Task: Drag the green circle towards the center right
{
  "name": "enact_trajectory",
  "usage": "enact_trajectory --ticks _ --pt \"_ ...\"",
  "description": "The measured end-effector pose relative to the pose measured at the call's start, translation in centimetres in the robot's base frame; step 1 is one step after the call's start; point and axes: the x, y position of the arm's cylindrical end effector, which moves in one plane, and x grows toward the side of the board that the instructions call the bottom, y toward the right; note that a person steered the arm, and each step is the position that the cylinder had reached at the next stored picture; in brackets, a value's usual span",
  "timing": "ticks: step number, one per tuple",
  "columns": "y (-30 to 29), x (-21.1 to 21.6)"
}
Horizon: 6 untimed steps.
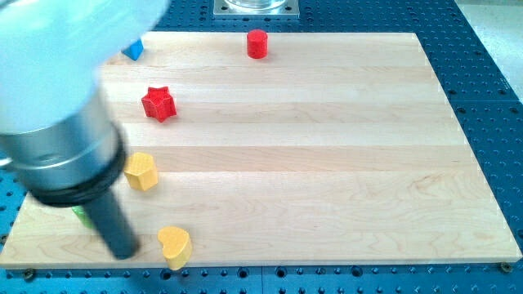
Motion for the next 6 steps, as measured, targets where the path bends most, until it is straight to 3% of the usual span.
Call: enact_trajectory --ticks 1,2,5,6 --pt "-5.3 -1.7" --pt "-5.9 -4.2" --pt "18.2 -8.0" --pt "18.3 -8.0"
